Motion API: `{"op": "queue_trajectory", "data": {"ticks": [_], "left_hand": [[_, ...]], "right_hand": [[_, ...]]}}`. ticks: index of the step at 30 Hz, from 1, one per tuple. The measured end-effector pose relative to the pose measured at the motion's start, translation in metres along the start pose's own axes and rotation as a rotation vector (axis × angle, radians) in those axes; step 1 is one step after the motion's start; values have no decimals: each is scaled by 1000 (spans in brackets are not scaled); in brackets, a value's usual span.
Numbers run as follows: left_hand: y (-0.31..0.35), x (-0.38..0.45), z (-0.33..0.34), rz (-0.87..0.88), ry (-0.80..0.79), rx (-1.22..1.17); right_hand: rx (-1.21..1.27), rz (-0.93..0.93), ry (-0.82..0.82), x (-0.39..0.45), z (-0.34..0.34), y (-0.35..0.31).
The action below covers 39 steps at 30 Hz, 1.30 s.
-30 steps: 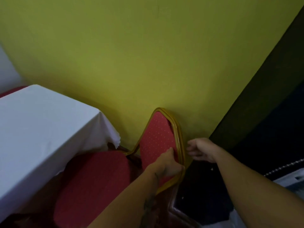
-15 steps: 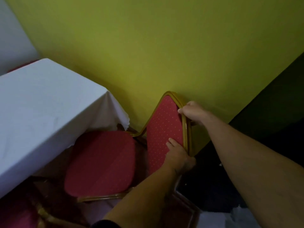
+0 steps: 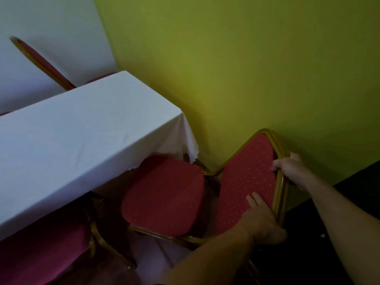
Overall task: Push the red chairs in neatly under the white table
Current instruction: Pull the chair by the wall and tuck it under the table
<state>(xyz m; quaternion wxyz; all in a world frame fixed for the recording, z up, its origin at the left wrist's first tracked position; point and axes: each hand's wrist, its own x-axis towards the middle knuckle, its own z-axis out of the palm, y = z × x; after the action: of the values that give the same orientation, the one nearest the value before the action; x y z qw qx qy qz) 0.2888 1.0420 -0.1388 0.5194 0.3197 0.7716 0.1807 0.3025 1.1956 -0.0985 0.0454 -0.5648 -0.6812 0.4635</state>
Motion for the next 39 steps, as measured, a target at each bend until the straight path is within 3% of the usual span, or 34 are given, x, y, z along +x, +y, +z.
{"op": "queue_trajectory", "data": {"ticks": [3,13,25,31,34,39], "left_hand": [[-3,-11,9,-24,100,-52],[-82,-79,-15,5,32,28],[-172,-156,-60,-5,162,161],[-218,-190,-91,-38,215,70],[-237,-200,-104,-56,224,57],[-258,-214,-125,-83,178,112]], "right_hand": [[-18,12,26,-20,2,-2],[51,19,1,-103,60,-7],[119,-47,41,-170,150,-7],[146,-72,10,-148,191,-7],[-8,-118,85,-201,204,-38],[-611,-377,62,-211,222,-60]]}}
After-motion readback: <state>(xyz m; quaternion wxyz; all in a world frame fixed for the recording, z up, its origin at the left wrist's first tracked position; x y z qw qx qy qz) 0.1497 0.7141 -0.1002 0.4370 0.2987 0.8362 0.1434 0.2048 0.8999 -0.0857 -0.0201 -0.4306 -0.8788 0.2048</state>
